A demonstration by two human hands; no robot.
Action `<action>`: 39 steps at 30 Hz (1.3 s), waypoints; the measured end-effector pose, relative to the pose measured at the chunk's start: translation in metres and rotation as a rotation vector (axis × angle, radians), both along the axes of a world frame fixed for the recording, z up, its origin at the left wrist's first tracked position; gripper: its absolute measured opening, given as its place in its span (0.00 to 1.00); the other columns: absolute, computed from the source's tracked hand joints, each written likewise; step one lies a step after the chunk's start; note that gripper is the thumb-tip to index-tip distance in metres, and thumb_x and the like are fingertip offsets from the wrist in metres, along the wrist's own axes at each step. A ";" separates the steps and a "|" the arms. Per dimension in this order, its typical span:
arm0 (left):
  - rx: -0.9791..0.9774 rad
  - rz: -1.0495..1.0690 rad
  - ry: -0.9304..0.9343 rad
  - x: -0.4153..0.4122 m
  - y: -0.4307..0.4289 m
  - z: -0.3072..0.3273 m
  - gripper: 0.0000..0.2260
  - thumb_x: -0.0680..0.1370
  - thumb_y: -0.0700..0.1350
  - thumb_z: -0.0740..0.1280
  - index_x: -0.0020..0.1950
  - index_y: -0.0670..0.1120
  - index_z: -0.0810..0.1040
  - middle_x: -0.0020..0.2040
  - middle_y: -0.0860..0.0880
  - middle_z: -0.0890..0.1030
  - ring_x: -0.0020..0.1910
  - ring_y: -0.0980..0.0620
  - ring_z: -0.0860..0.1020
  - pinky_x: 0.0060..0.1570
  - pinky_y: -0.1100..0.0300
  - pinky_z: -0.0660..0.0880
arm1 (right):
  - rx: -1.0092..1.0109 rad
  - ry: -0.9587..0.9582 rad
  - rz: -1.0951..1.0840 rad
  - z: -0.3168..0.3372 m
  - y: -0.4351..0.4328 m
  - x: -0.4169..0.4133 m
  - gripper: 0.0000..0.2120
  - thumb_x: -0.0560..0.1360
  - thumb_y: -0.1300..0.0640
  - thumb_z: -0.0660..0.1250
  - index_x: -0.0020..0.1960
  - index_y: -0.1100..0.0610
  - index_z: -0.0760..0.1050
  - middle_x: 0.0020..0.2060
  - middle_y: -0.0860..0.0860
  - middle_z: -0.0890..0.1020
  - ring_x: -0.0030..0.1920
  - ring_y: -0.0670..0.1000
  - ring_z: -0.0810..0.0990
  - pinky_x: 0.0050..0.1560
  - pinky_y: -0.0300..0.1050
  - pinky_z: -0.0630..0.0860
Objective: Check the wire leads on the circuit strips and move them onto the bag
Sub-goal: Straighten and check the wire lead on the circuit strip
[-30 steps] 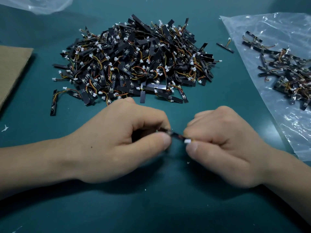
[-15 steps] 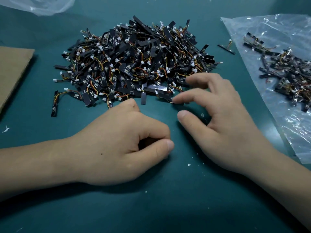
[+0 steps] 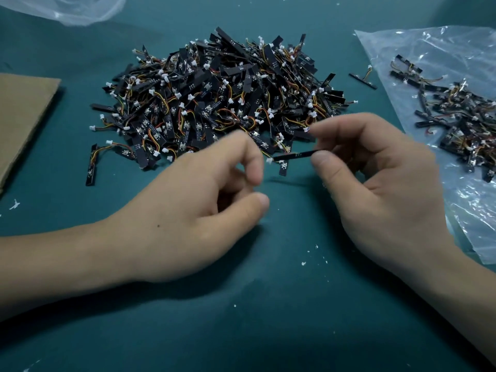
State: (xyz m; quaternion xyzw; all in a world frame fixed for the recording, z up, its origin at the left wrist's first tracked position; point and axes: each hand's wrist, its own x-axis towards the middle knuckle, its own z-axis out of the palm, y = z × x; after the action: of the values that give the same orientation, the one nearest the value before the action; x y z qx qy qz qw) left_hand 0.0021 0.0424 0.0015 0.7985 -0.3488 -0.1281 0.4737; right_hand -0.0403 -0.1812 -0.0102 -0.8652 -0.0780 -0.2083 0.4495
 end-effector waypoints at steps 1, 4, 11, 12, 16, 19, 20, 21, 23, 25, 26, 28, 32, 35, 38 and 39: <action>-0.047 0.023 0.066 0.001 0.000 0.000 0.09 0.77 0.53 0.64 0.52 0.54 0.67 0.31 0.49 0.77 0.28 0.47 0.73 0.29 0.59 0.70 | 0.018 -0.018 0.022 0.001 0.000 0.000 0.13 0.80 0.63 0.69 0.59 0.47 0.79 0.45 0.42 0.81 0.43 0.50 0.79 0.46 0.40 0.75; -0.087 0.016 0.120 0.002 0.000 0.000 0.13 0.78 0.55 0.65 0.60 0.55 0.69 0.34 0.47 0.78 0.29 0.48 0.74 0.31 0.62 0.70 | -0.022 -0.070 0.135 0.003 0.000 -0.002 0.13 0.81 0.64 0.66 0.62 0.51 0.78 0.47 0.48 0.79 0.45 0.51 0.78 0.48 0.40 0.72; 0.007 -0.025 0.008 0.001 -0.003 0.004 0.12 0.81 0.51 0.59 0.41 0.51 0.78 0.32 0.53 0.80 0.29 0.56 0.75 0.31 0.67 0.69 | -0.176 -0.088 0.276 0.005 0.002 -0.005 0.08 0.80 0.60 0.69 0.58 0.58 0.81 0.47 0.49 0.81 0.45 0.49 0.79 0.48 0.39 0.73; 0.004 -0.023 0.021 0.001 -0.002 0.004 0.13 0.81 0.52 0.59 0.40 0.51 0.78 0.32 0.53 0.80 0.29 0.56 0.74 0.31 0.68 0.69 | -0.186 -0.080 0.268 0.005 0.003 -0.005 0.08 0.80 0.59 0.69 0.57 0.58 0.82 0.45 0.48 0.81 0.44 0.48 0.79 0.48 0.38 0.73; 0.027 -0.022 0.017 0.001 -0.002 0.003 0.15 0.82 0.54 0.57 0.40 0.52 0.78 0.32 0.54 0.80 0.30 0.55 0.76 0.32 0.69 0.69 | -0.219 -0.011 0.164 0.004 0.006 -0.003 0.08 0.81 0.53 0.68 0.55 0.54 0.83 0.45 0.39 0.81 0.44 0.41 0.79 0.48 0.29 0.70; 0.050 -0.008 -0.011 0.000 -0.003 0.003 0.16 0.82 0.55 0.57 0.42 0.52 0.80 0.32 0.55 0.80 0.31 0.55 0.77 0.33 0.71 0.69 | -0.231 0.070 0.127 0.003 0.008 -0.002 0.07 0.82 0.49 0.64 0.49 0.49 0.79 0.38 0.36 0.78 0.40 0.37 0.76 0.43 0.27 0.67; 0.047 -0.004 -0.008 0.000 -0.003 0.003 0.15 0.82 0.54 0.57 0.43 0.52 0.80 0.32 0.55 0.80 0.30 0.56 0.77 0.32 0.71 0.68 | -0.235 0.090 0.122 0.003 0.008 -0.002 0.07 0.83 0.49 0.64 0.47 0.48 0.77 0.35 0.37 0.76 0.38 0.38 0.76 0.41 0.28 0.67; 0.039 -0.001 -0.002 0.000 -0.003 0.003 0.15 0.82 0.54 0.58 0.42 0.52 0.79 0.31 0.55 0.80 0.29 0.56 0.76 0.32 0.72 0.68 | -0.235 0.106 0.123 0.003 0.008 -0.002 0.08 0.84 0.48 0.63 0.46 0.47 0.75 0.33 0.39 0.76 0.37 0.40 0.76 0.39 0.29 0.67; 0.014 0.005 0.026 0.000 -0.003 0.003 0.14 0.81 0.54 0.59 0.41 0.52 0.79 0.30 0.54 0.80 0.27 0.56 0.75 0.30 0.71 0.68 | -0.232 0.137 0.149 0.005 0.008 -0.003 0.11 0.84 0.46 0.62 0.44 0.47 0.73 0.32 0.42 0.76 0.35 0.44 0.76 0.37 0.34 0.68; -0.037 0.030 0.075 0.001 -0.003 0.002 0.14 0.80 0.53 0.59 0.40 0.51 0.79 0.28 0.53 0.79 0.25 0.57 0.74 0.29 0.69 0.69 | -0.259 0.190 0.209 0.008 0.008 -0.003 0.13 0.82 0.45 0.59 0.42 0.48 0.72 0.32 0.45 0.76 0.34 0.48 0.75 0.36 0.45 0.72; -0.060 0.046 0.098 0.001 -0.002 0.002 0.14 0.80 0.53 0.60 0.40 0.51 0.80 0.28 0.53 0.79 0.25 0.57 0.74 0.28 0.69 0.69 | -0.289 0.218 0.246 0.009 0.007 -0.003 0.14 0.82 0.45 0.58 0.41 0.49 0.72 0.32 0.45 0.76 0.34 0.49 0.75 0.36 0.50 0.73; -0.066 0.052 0.111 0.001 -0.003 0.002 0.13 0.80 0.53 0.60 0.41 0.51 0.80 0.28 0.53 0.79 0.25 0.56 0.74 0.28 0.67 0.69 | -0.334 0.236 0.301 0.010 0.006 -0.003 0.14 0.82 0.46 0.57 0.41 0.49 0.73 0.31 0.45 0.76 0.34 0.50 0.75 0.35 0.54 0.73; 0.010 0.016 0.066 0.002 -0.003 0.002 0.11 0.80 0.49 0.64 0.39 0.52 0.81 0.29 0.51 0.80 0.26 0.57 0.75 0.29 0.67 0.70 | -0.270 0.188 0.346 0.011 0.005 -0.005 0.13 0.82 0.50 0.57 0.40 0.49 0.71 0.29 0.47 0.74 0.32 0.49 0.73 0.33 0.51 0.71; 0.046 -0.022 0.050 0.001 -0.003 0.003 0.08 0.80 0.48 0.65 0.43 0.55 0.82 0.32 0.53 0.82 0.28 0.57 0.76 0.30 0.69 0.69 | -0.253 0.201 0.393 0.011 0.004 -0.006 0.13 0.82 0.50 0.58 0.40 0.50 0.73 0.29 0.45 0.73 0.31 0.47 0.72 0.32 0.47 0.70; 0.009 -0.046 0.121 0.001 -0.002 0.005 0.09 0.80 0.52 0.63 0.55 0.53 0.80 0.35 0.52 0.83 0.30 0.55 0.76 0.31 0.63 0.71 | -0.280 0.191 0.432 0.010 0.004 -0.006 0.13 0.82 0.52 0.59 0.41 0.52 0.75 0.29 0.41 0.70 0.31 0.43 0.69 0.33 0.43 0.67; 0.010 -0.044 0.107 0.001 -0.001 0.005 0.10 0.80 0.53 0.61 0.53 0.52 0.81 0.36 0.52 0.83 0.29 0.54 0.76 0.31 0.61 0.72 | -0.296 0.187 0.434 0.010 0.004 -0.006 0.13 0.82 0.52 0.59 0.41 0.53 0.75 0.29 0.41 0.69 0.31 0.43 0.69 0.33 0.42 0.67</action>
State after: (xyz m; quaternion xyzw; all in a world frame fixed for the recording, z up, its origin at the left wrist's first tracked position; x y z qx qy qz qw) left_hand 0.0033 0.0410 0.0067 0.7848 -0.3400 -0.1827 0.4849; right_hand -0.0458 -0.1771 -0.0001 -0.8999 -0.2492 -0.0130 0.3577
